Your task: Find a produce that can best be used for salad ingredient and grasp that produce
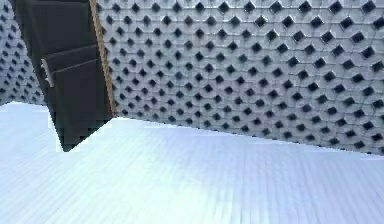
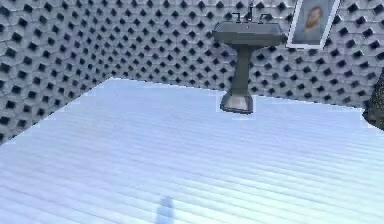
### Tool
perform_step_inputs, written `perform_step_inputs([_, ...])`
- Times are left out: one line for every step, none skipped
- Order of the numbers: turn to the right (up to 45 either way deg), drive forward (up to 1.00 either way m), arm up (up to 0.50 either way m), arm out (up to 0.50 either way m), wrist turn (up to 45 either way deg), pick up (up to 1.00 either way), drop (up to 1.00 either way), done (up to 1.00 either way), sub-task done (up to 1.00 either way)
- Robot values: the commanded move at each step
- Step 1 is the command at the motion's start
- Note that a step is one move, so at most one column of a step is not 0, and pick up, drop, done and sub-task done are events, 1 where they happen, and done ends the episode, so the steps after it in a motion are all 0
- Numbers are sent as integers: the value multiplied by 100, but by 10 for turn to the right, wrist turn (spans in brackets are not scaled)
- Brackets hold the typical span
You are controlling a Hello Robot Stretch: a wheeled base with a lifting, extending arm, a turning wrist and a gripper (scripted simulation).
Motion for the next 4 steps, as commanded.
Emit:
perform_step_inputs([-450, 0, 0, 0, 0, 0, 0, 0, 0])
perform_step_inputs([-450, 0, 0, 0, 0, 0, 0, 0, 0])
perform_step_inputs([-90, 0, 0, 0, 0, 0, 0, 0, 0])
perform_step_inputs([0, 100, 0, 0, 0, 0, 0, 0, 0])
